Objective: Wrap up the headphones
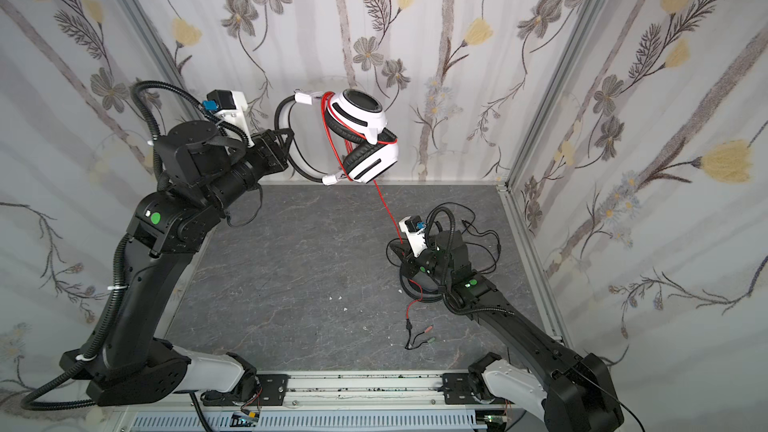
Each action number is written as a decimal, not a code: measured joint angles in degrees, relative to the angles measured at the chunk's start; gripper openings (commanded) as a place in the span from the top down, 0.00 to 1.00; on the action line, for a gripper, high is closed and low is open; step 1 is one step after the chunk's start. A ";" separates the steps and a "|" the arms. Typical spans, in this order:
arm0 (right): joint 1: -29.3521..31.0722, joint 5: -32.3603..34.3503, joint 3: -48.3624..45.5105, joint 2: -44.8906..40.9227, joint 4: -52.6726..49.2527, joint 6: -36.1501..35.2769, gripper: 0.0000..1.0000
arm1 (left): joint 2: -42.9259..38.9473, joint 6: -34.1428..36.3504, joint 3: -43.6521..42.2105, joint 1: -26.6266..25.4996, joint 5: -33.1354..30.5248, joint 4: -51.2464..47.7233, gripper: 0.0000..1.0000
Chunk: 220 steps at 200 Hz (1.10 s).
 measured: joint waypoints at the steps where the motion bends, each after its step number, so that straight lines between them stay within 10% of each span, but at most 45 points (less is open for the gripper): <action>1: 0.02 0.11 0.00 0.00 -0.07 -0.09 1.00 | 0.00 -0.11 -0.07 0.02 -0.20 0.04 1.00; 117: 14.21 15.89 5.84 -1.75 -14.19 -8.26 1.00 | 4.74 -1.44 -10.21 0.52 -19.52 7.61 1.00; 220: 21.73 25.68 21.62 0.15 -23.43 -17.09 1.00 | 8.87 22.12 -24.24 0.92 -31.87 12.07 1.00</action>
